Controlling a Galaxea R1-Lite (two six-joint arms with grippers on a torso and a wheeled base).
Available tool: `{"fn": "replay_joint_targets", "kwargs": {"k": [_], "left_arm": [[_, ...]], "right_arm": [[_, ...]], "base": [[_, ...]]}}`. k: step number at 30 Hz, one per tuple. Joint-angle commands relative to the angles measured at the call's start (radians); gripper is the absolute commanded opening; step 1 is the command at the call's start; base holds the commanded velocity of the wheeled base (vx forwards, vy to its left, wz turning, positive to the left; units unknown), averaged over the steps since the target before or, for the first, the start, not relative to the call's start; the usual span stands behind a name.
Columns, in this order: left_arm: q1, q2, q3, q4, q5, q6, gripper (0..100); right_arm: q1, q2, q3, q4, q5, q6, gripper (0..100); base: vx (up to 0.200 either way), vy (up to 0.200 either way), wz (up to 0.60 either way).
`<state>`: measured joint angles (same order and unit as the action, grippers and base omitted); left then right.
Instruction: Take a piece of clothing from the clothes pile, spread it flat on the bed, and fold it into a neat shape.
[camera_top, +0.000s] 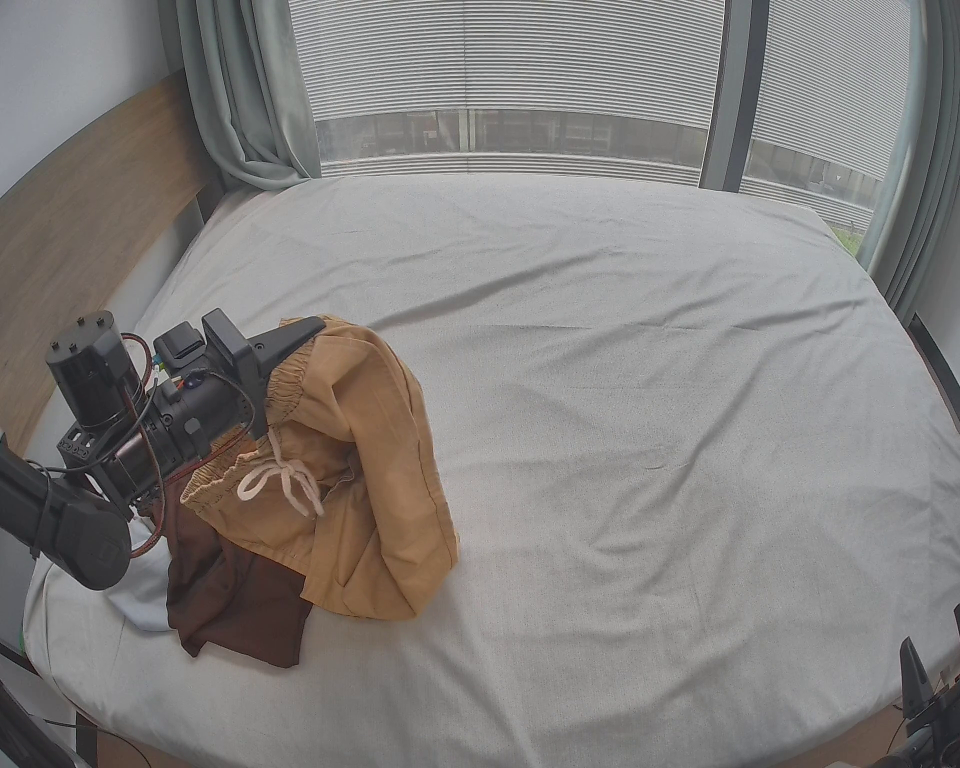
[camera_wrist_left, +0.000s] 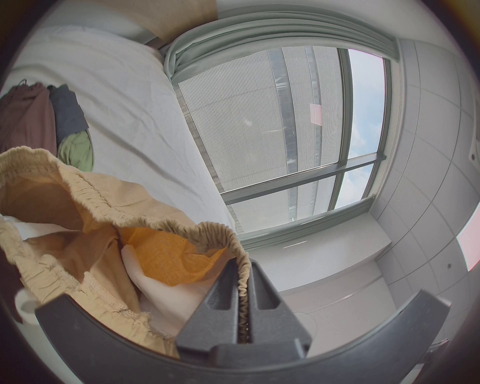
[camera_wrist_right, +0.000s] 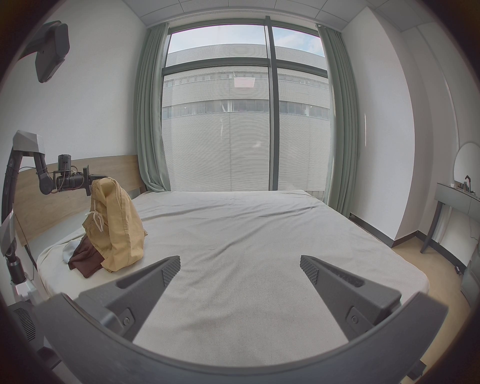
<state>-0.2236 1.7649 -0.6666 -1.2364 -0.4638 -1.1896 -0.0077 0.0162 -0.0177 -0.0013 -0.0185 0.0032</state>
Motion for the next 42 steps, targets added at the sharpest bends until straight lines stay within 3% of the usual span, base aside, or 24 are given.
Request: {"fn": "replay_joint_targets", "kwargs": {"k": [1,9,15,21,23,24,25,42], "left_arm": [[-0.043,0.005,-0.007,-0.018,0.013,-0.045,0],[-0.085,0.024,-0.038,-0.021,0.080,-0.070,0],[-0.105,0.019,-0.041,-0.018,0.088,-0.074,0],[-0.137,-0.036,-0.051,-0.015,0.074,-0.254,0],[-0.137,-0.036,-0.051,-0.015,0.074,-0.254,0],[-0.137,-0.055,-0.065,-0.026,0.050,-0.351,0],[-0.137,-0.061,-0.067,-0.029,0.050,-0.360,0],[-0.319,-0.056,-0.119,-0.025,0.063,-0.363,0]], "right_arm": [[0.000,-0.016,0.018,0.000,0.000,0.000,100],[0.000,-0.016,0.018,0.000,0.000,0.000,100],[0.000,-0.016,0.018,0.000,0.000,0.000,100],[0.000,-0.016,0.018,0.000,0.000,0.000,100],[0.000,-0.016,0.018,0.000,0.000,0.000,100],[0.000,-0.016,0.018,0.000,0.000,0.000,100],[0.000,-0.016,0.018,0.000,0.000,0.000,100],[0.000,-0.016,0.018,0.000,0.000,0.000,100]], "base": [[0.000,0.000,0.00],[0.000,0.000,0.00],[0.000,0.000,0.00],[0.000,0.000,0.00],[0.000,0.000,0.00],[0.000,0.000,0.00],[0.000,0.000,0.00],[0.000,0.000,0.00]]}}
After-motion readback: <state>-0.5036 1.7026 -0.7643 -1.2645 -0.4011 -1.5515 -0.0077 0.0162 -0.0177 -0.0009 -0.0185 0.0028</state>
